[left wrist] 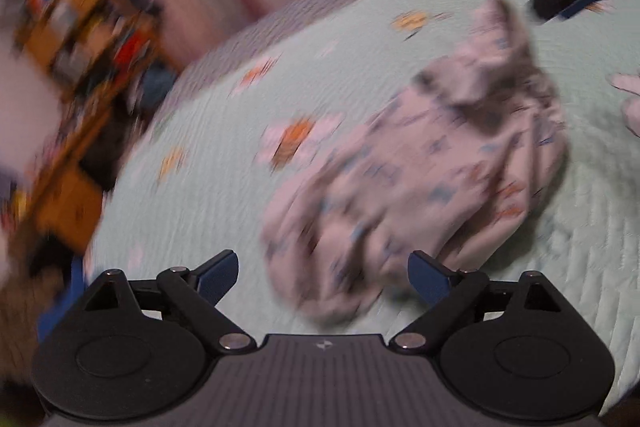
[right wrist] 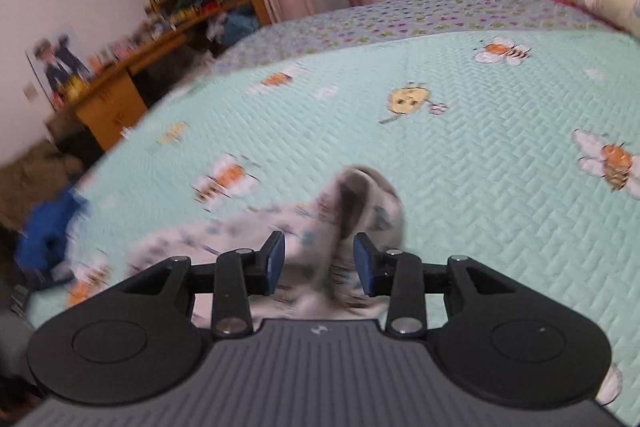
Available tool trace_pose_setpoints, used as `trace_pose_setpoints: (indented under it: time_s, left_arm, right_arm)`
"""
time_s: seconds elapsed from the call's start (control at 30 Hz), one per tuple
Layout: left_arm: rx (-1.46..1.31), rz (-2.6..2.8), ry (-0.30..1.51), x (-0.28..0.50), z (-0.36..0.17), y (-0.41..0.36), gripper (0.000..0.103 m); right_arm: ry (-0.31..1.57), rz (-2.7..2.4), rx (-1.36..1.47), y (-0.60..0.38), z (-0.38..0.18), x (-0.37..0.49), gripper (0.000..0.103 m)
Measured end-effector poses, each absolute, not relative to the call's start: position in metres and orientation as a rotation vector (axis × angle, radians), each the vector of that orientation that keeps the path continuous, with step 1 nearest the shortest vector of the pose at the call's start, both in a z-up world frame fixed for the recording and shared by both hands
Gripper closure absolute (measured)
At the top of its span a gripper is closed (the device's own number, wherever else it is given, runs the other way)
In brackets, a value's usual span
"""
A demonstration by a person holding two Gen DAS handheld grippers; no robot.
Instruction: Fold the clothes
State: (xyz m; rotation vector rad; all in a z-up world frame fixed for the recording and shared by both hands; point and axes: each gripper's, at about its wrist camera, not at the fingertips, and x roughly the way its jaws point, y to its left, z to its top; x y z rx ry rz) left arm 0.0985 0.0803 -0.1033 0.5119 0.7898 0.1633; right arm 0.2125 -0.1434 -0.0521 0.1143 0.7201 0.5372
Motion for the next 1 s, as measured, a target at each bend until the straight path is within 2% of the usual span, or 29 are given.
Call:
trace_pose_setpoints:
  time_s: [0.2, 0.23, 0.27, 0.3, 0.33, 0.37, 0.47, 0.63, 0.8, 1.0]
  left_arm:
    - [0.530, 0.119, 0.867, 0.129, -0.123, 0.065, 0.010]
    - [0.526, 0.120, 0.892, 0.136, -0.128, 0.064, 0.015]
    - [0.526, 0.118, 0.922, 0.143, -0.134, 0.064, 0.031]
    - [0.511, 0.104, 0.951, 0.150, -0.139, 0.064, 0.041]
    - [0.496, 0.091, 0.979, 0.157, -0.144, 0.063, 0.056]
    - [0.496, 0.090, 0.970, 0.158, -0.141, 0.061, 0.066]
    - [0.477, 0.089, 0.925, 0.158, -0.125, 0.057, 0.085]
    - [0.431, 0.089, 0.835, 0.157, -0.091, 0.053, 0.088]
    - [0.385, 0.087, 0.745, 0.156, -0.057, 0.049, 0.088]
    - [0.220, -0.020, 0.716, 0.164, -0.002, 0.057, 0.089]
  right_arm:
    - [0.749, 0.542, -0.035, -0.091, -0.113, 0.238, 0.061]
    - [0.739, 0.522, -0.063, -0.082, -0.117, 0.244, 0.061]
    - [0.731, 0.510, -0.092, -0.075, -0.121, 0.250, 0.071]
    - [0.725, 0.510, -0.114, -0.070, -0.122, 0.252, 0.101]
    - [0.719, 0.511, -0.120, -0.067, -0.120, 0.250, 0.100]
    - [0.713, 0.512, -0.127, -0.064, -0.117, 0.249, 0.100]
    - [0.643, 0.519, -0.066, -0.074, -0.087, 0.237, 0.100]
    - [0.493, 0.505, 0.163, -0.142, -0.011, 0.232, 0.101]
    - [0.439, 0.548, 0.220, -0.178, 0.048, 0.217, 0.100]
    - [0.442, 0.567, 0.366, -0.220, 0.071, 0.193, 0.100]
